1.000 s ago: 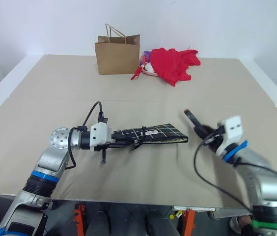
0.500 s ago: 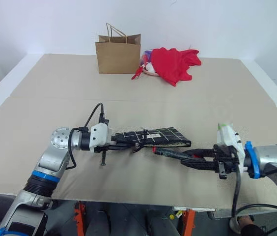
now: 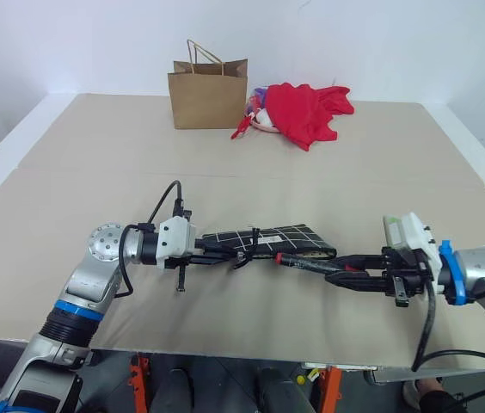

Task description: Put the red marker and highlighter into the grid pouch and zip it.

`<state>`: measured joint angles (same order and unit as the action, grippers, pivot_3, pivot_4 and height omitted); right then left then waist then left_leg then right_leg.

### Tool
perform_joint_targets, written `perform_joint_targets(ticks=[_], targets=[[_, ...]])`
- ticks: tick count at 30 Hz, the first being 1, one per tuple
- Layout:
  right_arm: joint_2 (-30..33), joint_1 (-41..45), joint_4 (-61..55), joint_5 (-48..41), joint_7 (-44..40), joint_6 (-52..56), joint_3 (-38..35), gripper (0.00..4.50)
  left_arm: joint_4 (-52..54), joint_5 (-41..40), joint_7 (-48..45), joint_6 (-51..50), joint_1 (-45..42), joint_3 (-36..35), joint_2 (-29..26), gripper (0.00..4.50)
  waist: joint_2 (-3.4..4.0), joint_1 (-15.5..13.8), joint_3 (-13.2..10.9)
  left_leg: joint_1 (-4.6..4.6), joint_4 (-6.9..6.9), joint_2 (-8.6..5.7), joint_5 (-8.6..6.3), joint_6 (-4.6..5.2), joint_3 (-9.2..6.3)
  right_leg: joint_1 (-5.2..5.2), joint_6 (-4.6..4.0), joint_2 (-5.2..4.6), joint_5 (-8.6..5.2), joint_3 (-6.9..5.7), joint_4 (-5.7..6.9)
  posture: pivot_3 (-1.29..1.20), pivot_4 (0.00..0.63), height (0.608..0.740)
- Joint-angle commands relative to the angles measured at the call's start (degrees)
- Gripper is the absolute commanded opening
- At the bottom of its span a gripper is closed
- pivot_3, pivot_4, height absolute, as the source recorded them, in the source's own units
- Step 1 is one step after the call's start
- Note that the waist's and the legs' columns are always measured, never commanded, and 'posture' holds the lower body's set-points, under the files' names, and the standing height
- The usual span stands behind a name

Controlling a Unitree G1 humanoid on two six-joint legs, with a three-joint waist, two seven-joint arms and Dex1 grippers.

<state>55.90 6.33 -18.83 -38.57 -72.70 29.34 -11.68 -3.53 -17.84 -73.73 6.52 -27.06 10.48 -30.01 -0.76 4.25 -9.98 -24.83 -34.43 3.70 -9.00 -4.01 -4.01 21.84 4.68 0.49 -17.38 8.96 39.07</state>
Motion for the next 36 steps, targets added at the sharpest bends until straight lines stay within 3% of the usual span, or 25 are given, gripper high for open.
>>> perform_joint_targets(ticks=[1,21,31,33,34,36], targets=[[0.88,-0.32,-0.94,0.01,-0.4,-0.97,-2.0,0.6,0.87,0.07,-0.02,1.15,-0.2,-0.43,-0.19,0.0,0.0,0.02,0.0,0.01,-0.01,0.0,0.0,0.0,0.0,0.0,-0.01,0.0,0.01,0.0,0.0,0.0,0.15,0.74],[-0.09,4.68,6.27,5.28,-0.41,-3.41,2.8,0.6,4.55,-0.53,1.29,-0.11,1.51,0.56,0.51,0.0,0.0,0.01,0.0,0.02,0.0,0.0,0.01,-0.01,0.0,-0.01,-0.01,0.0,0.02,0.0,0.0,0.0,0.15,0.74],[-3.62,12.65,5.89,7.54,-0.25,-2.58,10.83,0.6,5.19,-0.36,1.56,-0.06,1.18,1.37,1.72,0.0,0.01,0.06,0.0,0.04,0.0,0.0,0.01,-0.01,0.0,-0.01,-0.02,0.01,0.04,0.0,0.01,0.0,0.15,0.74],[-4.24,13.75,5.94,7.01,0.04,-1.07,11.6,1.62,5.22,-0.23,1.62,-0.11,1.09,1.42,2.02,0.0,0.01,0.05,0.0,0.03,0.0,0.0,0.01,-0.01,0.0,-0.01,-0.02,0.01,0.04,0.0,0.01,0.0,0.15,0.74],[-4.34,14.05,5.99,7.08,-0.34,-1.23,11.9,1.77,5.24,-0.2,1.63,-0.11,1.1,1.4,2.09,0.0,0.01,0.04,0.0,0.03,0.01,0.0,0.01,-0.01,0.0,-0.01,-0.02,0.01,0.03,0.0,0.01,0.0,0.15,0.74],[-4.44,14.35,6.06,7.68,-0.77,-2.18,12.12,2.76,5.26,-0.2,1.74,-0.15,1.17,1.34,2.15,0.0,0.01,0.03,0.0,0.01,0.0,0.0,0.01,-0.02,0.0,-0.01,-0.01,0.01,0.03,0.0,0.01,0.0,0.15,0.74]])
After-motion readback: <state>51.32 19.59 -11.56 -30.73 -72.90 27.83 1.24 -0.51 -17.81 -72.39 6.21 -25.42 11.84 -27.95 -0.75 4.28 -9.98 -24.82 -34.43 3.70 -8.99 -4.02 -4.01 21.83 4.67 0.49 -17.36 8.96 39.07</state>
